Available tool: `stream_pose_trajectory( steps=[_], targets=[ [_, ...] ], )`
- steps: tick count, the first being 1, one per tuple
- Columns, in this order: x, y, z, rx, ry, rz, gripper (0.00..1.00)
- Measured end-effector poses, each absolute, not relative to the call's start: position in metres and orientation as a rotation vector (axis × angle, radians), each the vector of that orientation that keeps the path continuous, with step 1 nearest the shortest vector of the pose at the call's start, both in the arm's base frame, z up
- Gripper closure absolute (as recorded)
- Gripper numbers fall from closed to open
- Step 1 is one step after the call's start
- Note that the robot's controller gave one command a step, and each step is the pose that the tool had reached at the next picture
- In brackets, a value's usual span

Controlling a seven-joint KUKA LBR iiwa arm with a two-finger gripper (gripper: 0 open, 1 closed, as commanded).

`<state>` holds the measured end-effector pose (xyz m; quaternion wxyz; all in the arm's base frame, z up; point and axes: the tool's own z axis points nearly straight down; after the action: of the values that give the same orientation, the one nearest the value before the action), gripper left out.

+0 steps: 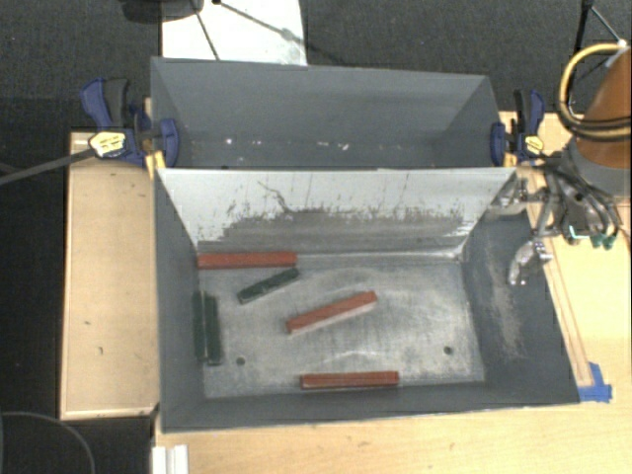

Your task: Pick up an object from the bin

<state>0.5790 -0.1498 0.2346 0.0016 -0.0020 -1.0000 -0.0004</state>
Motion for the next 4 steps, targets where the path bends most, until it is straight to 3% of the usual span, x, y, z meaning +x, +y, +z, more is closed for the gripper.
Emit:
stream_pose_trajectory(
  steps=[1, 2, 3, 4],
  targets=[
    [0.581, -0.149, 0.239, -0.001, -3.146, 0.002, 0.00],
    [0.556, -0.127, 0.175, 0.052, -3.148, 0.003, 0.00],
    [0.557, -0.089, 0.137, 0.036, -3.141, 0.000, 0.00],
    [0.564, -0.051, 0.135, 0.151, -3.141, 0.000, 0.00]
  ],
)
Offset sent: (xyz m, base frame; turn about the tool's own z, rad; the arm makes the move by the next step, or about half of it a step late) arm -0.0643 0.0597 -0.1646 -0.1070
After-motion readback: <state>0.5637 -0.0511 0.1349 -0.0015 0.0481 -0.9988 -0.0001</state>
